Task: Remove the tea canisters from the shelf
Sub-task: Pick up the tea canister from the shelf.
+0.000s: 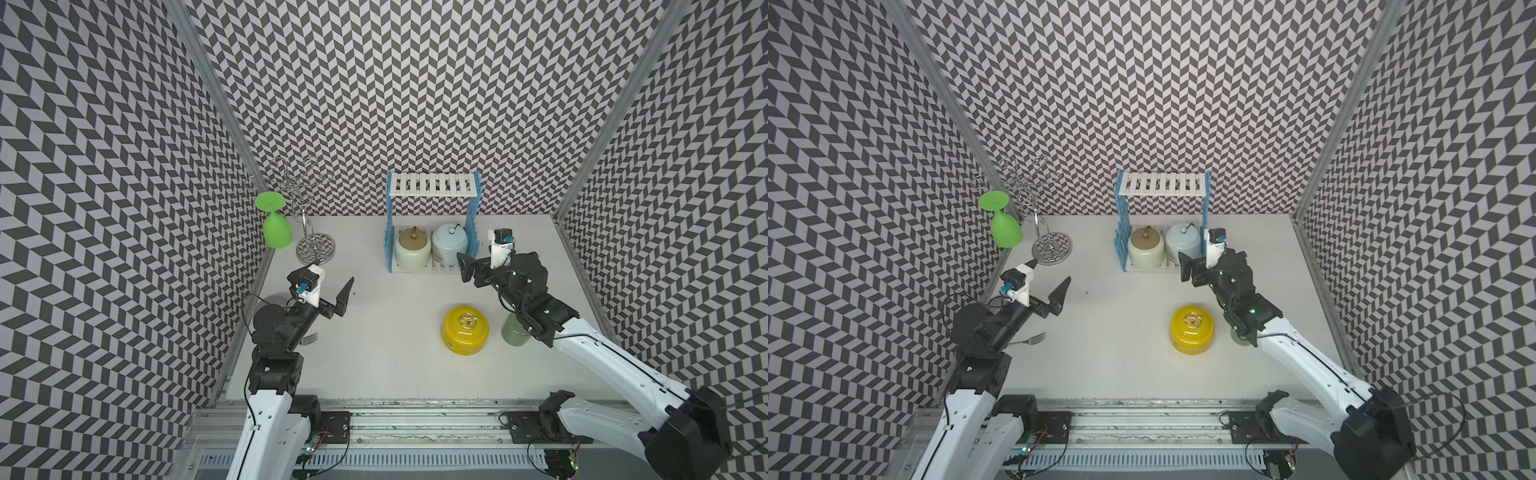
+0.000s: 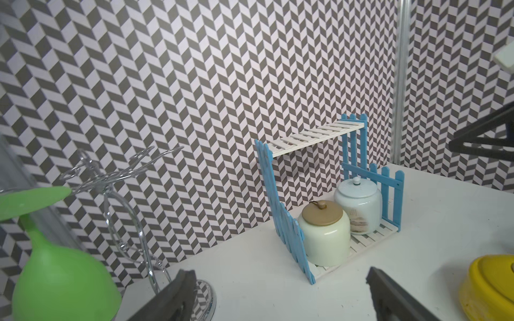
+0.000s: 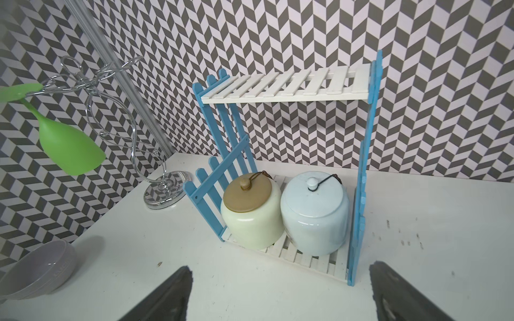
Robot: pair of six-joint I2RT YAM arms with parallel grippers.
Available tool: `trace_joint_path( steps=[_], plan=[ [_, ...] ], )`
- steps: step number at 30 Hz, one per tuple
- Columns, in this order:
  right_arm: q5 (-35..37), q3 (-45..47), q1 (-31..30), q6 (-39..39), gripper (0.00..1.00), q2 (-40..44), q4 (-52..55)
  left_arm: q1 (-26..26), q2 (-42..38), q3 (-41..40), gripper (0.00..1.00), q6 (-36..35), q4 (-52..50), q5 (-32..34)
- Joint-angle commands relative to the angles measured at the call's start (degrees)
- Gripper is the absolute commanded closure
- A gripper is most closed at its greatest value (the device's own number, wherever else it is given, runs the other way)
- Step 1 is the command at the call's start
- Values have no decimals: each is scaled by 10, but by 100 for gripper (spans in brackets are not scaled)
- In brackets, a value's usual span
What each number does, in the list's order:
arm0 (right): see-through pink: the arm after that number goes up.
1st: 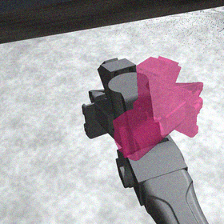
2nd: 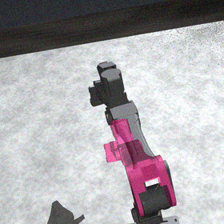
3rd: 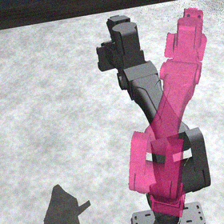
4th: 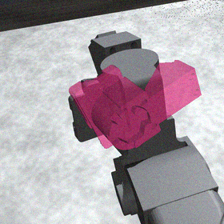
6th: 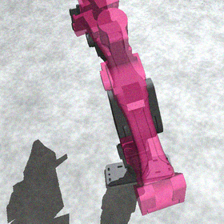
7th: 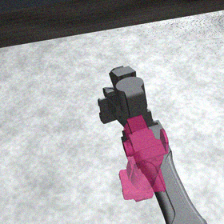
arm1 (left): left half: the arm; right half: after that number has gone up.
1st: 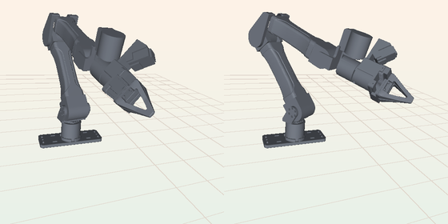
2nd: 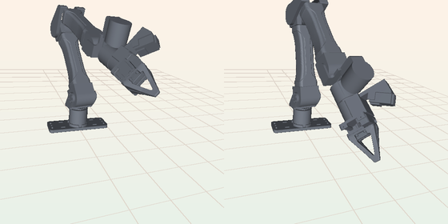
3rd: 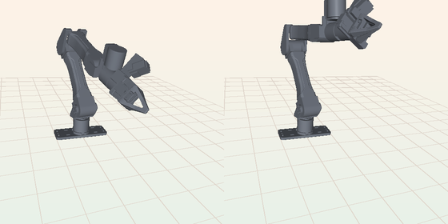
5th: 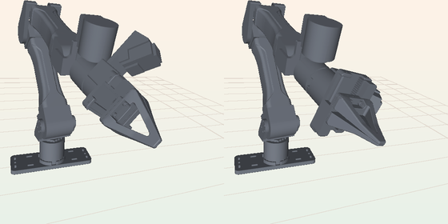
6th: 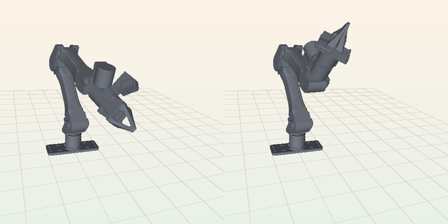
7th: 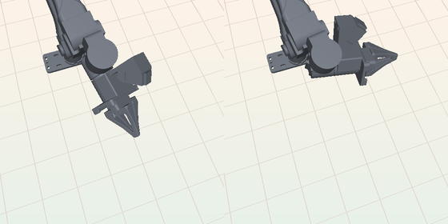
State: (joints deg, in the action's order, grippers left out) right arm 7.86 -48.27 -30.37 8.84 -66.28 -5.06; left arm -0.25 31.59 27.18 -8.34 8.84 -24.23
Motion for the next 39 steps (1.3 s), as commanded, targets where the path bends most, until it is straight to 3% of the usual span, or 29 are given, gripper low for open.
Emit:
trace_joint_path(
  steps=[1, 6, 27, 39],
  plan=[
    [0, -22, -5, -1, 0, -33, -64, 9, -15, -22, 0, 32, -10, 24],
    [1, -64, -5, 6, 0, -102, -80, 17, -16, -38, 0, 58, 1, 26],
    [82, -199, 10, -2, 2, -344, -175, 10, -34, -44, 0, 25, 8, 51],
    [68, -271, 49, 28, 12, -447, -185, 12, -31, -43, 0, 29, 11, 52]
  ],
)
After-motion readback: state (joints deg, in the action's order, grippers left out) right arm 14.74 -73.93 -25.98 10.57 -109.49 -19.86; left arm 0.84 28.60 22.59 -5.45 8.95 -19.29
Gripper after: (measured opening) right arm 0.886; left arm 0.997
